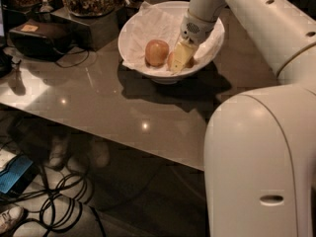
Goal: Pick apple from white bowl
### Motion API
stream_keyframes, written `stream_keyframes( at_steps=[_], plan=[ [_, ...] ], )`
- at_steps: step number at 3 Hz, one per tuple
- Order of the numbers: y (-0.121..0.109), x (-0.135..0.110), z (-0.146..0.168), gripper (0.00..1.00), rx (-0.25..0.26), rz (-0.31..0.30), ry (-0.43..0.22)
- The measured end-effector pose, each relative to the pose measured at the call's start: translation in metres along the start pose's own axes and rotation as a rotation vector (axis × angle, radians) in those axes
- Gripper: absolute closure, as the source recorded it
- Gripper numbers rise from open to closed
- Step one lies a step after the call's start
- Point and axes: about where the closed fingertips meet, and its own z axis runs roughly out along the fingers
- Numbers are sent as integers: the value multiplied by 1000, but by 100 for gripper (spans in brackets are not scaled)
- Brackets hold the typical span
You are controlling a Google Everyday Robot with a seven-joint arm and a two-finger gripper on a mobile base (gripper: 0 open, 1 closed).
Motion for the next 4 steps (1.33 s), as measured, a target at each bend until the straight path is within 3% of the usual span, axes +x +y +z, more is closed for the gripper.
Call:
stream_keyframes(
  at_steps=[2,3,4],
  plan=[
    [0,0,0,88,0,0,0],
    [3,-3,-4,100,16,-20,-18],
    [23,2,-29,100,43,-68,-54]
  ],
)
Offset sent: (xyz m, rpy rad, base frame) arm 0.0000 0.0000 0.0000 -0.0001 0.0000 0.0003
